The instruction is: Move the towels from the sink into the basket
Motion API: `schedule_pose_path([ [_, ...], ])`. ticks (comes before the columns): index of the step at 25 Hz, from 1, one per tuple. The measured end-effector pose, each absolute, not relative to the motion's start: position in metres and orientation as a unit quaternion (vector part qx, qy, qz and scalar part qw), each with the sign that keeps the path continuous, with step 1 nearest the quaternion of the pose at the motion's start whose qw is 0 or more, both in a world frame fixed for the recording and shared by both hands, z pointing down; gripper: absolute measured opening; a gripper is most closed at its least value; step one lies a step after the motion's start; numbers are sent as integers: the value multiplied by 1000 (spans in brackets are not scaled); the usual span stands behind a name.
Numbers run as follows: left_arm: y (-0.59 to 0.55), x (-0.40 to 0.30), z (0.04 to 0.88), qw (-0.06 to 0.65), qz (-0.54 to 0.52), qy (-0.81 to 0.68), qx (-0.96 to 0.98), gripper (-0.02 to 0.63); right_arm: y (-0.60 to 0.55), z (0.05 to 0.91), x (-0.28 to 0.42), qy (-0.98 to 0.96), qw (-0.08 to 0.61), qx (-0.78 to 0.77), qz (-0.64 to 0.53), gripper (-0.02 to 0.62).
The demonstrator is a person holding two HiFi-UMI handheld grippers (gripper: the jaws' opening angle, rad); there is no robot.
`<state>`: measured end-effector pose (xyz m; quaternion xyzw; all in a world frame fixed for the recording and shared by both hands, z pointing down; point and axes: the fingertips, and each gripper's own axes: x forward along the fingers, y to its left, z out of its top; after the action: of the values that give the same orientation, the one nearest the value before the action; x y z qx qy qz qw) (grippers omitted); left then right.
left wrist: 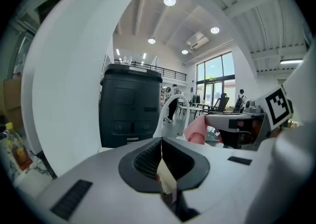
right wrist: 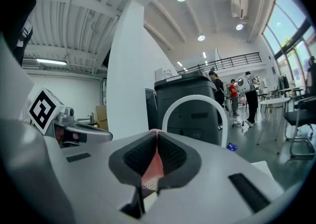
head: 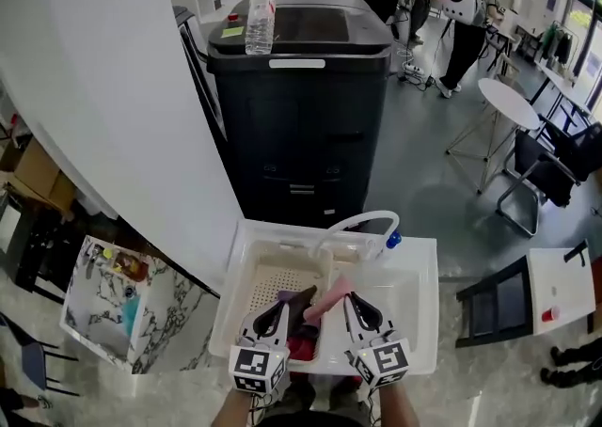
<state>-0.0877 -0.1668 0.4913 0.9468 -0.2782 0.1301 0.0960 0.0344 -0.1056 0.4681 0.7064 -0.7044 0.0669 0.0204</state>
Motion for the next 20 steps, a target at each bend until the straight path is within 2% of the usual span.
schedule_pose_path([
  [10,-183,-137,517,121,146,-314,930,9,-141,508,-12,-738,47,666,100,37],
  [20,-194,-163,540,139,159,-328,921,9,-156,556,-26,-741,80,652,139,37],
])
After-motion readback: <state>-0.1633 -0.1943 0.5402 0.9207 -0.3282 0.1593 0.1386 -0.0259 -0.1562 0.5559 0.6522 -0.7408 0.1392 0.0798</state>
